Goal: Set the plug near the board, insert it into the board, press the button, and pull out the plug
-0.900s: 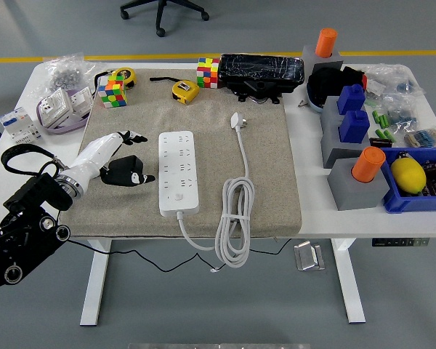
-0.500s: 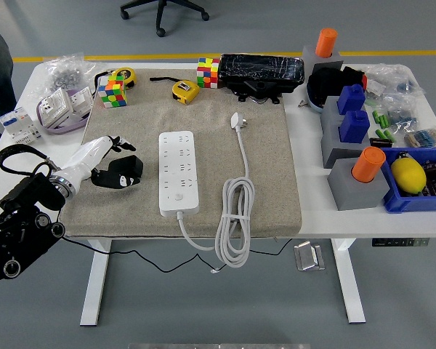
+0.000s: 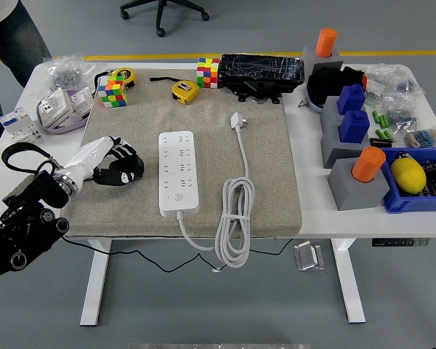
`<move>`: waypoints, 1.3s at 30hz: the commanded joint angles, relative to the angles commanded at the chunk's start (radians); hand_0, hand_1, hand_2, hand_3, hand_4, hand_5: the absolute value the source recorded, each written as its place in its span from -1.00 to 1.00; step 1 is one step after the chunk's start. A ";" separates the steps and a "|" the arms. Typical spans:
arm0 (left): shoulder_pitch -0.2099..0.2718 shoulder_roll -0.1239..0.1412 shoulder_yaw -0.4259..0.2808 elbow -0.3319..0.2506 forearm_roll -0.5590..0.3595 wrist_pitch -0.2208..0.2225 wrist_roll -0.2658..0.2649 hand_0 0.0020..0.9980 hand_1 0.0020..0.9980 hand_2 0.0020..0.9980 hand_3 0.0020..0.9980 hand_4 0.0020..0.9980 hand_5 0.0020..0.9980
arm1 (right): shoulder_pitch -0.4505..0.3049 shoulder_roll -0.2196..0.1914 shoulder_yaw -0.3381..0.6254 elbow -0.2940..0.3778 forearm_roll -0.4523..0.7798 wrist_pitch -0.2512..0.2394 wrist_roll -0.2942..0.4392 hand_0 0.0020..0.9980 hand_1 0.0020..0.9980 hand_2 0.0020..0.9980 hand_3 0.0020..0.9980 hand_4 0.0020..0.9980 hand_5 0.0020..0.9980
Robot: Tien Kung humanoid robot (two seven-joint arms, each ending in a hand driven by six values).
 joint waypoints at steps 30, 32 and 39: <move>-0.042 -0.015 0.063 -0.093 -0.071 0.041 -0.160 -0.20 -0.18 -0.17 0.04 0.35 -1.00 | 0.003 -0.002 0.002 0.001 0.000 -0.002 0.005 0.18 0.34 0.28 0.13 0.96 0.16; -0.050 -0.019 0.078 -0.078 -0.069 0.047 -0.161 -0.20 -0.18 -0.17 0.04 0.35 -1.00 | 0.003 -0.002 0.001 0.001 0.000 -0.002 0.005 0.18 0.34 0.28 0.13 0.96 0.16; -0.071 -0.027 0.100 -0.038 -0.043 0.071 -0.165 -0.18 -0.17 -0.16 0.04 0.36 -1.00 | 0.004 -0.003 -0.001 0.001 0.001 -0.002 0.006 0.18 0.34 0.28 0.13 0.96 0.16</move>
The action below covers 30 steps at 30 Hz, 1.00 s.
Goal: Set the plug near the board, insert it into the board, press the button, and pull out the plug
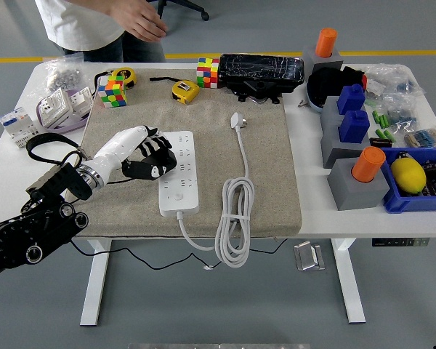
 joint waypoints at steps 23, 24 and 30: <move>-0.011 0.010 0.035 0.042 0.000 0.005 -0.013 -0.15 -0.16 -0.15 0.04 0.35 -1.00 | 0.000 0.002 -0.001 0.000 0.000 0.000 0.000 0.18 0.34 0.28 0.13 0.96 0.16; -0.012 0.011 0.035 0.045 0.002 0.006 -0.014 -0.15 -0.16 -0.15 0.04 0.35 -1.00 | 0.000 0.002 -0.001 0.000 0.000 0.000 0.000 0.18 0.34 0.28 0.13 0.96 0.16; -0.015 0.016 0.039 0.047 0.009 0.000 -0.015 -0.15 -0.15 -0.15 0.04 0.35 -1.00 | 0.001 0.002 0.001 0.000 0.000 0.001 0.000 0.18 0.34 0.28 0.13 0.96 0.16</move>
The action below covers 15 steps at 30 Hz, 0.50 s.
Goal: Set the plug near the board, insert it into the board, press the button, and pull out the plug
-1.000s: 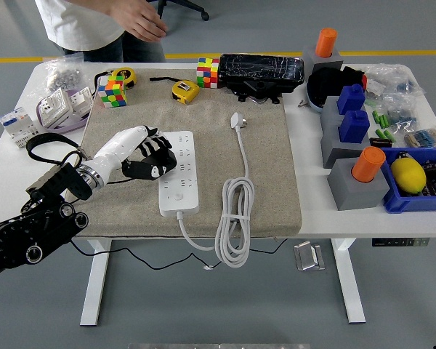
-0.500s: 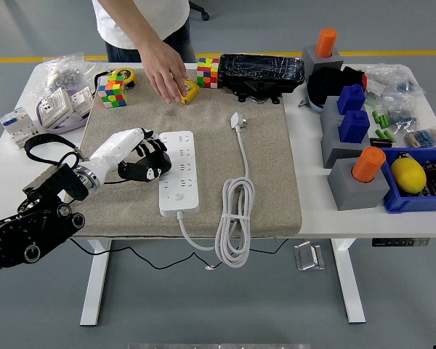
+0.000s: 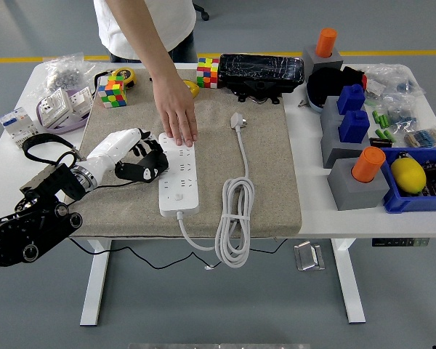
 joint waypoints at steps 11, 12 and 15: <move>-0.002 0.011 0.006 0.001 0.014 -0.020 -0.004 -0.14 -0.15 -0.15 0.03 0.35 -1.00 | 0.000 -0.001 0.001 0.001 0.000 0.000 0.000 0.17 0.34 0.28 0.13 0.96 0.16; -0.002 0.011 0.006 0.001 0.016 -0.022 -0.004 -0.14 -0.15 -0.15 0.03 0.35 -1.00 | 0.000 0.000 0.001 0.001 0.000 0.000 0.000 0.17 0.34 0.28 0.13 0.96 0.16; -0.001 0.015 0.004 -0.001 0.018 -0.028 -0.008 -0.14 -0.15 -0.16 0.02 0.35 -1.00 | 0.000 0.000 0.001 0.000 0.000 0.000 0.000 0.18 0.34 0.28 0.13 0.96 0.16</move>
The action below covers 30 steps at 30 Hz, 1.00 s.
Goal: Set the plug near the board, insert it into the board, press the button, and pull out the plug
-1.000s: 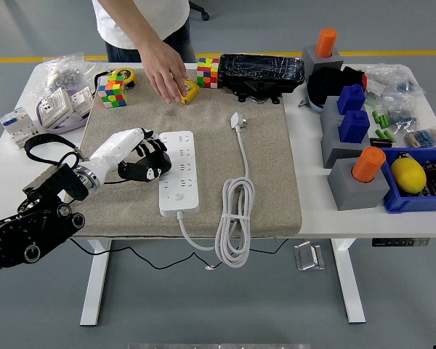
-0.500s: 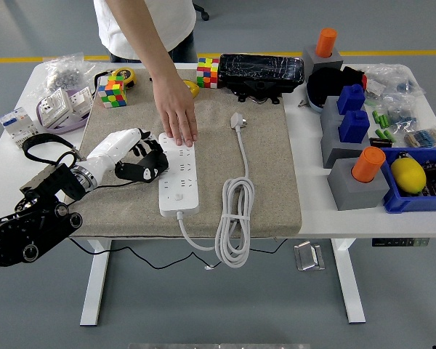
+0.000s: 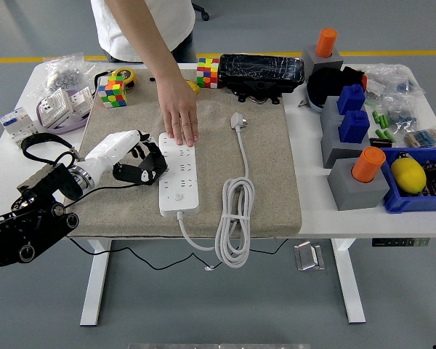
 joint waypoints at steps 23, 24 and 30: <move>-0.006 0.005 -0.007 -0.006 -0.011 -0.031 -0.003 0.12 0.13 0.17 0.14 0.36 -1.00 | 0.001 0.000 0.001 0.001 0.001 0.000 0.000 0.18 0.33 0.28 0.13 0.96 0.16; -0.006 0.005 -0.007 -0.006 -0.015 -0.034 -0.004 0.22 0.32 0.25 0.16 0.68 -0.85 | 0.001 0.000 0.001 0.001 0.001 0.000 0.000 0.18 0.34 0.28 0.13 0.96 0.16; -0.006 0.004 -0.007 -0.004 -0.031 -0.040 -0.008 0.27 0.38 0.41 0.26 0.90 -0.73 | 0.001 0.000 0.004 0.003 0.000 0.000 0.000 0.18 0.34 0.28 0.13 0.96 0.16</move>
